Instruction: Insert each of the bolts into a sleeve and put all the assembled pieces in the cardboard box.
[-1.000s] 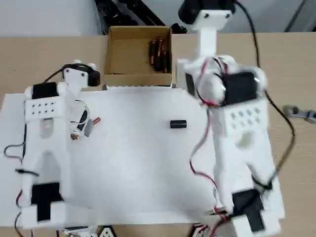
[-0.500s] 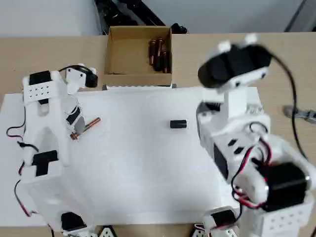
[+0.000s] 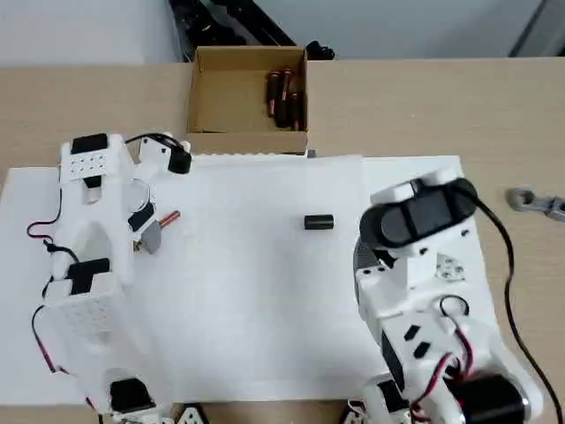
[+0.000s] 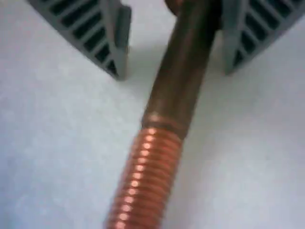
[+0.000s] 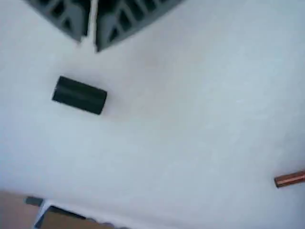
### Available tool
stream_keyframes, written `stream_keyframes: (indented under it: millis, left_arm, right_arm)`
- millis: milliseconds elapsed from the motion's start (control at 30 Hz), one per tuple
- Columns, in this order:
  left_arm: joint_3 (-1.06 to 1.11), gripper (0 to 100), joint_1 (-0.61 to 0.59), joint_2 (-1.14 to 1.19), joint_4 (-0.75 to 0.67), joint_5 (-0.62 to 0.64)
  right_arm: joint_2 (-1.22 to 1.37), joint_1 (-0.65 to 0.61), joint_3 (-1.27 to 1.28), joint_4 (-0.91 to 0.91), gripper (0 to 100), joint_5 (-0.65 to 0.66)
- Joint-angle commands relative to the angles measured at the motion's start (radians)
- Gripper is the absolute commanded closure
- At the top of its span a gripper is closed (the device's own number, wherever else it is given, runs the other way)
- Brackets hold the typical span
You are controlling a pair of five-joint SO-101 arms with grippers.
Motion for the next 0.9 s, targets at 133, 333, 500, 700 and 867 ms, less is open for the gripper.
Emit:
stream_keyframes:
  millis: [133,333,500,700,867]
  left_arm:
    - [-0.027,100,0.002,0.089,-0.046,-0.005]
    - [-0.044,100,0.005,0.078,0.018,-0.044]
    - [-0.122,99,0.005,-0.061,0.106,-0.058]
    - [-0.018,99,0.086,-0.381,0.118,-0.186]
    - [0.171,100,0.219,-0.661,0.118,-0.282]
  right_arm:
    - [-0.021,0.004,0.005,-0.015,99.5,0.008]
    - [-0.016,0.004,0.008,-0.018,99.5,0.009]
    - [-0.015,0.004,0.009,-0.016,99.5,0.008]
    - [-0.015,0.004,0.011,-0.024,99.5,0.005]
    - [-0.015,0.005,0.011,-0.019,99.5,0.003]
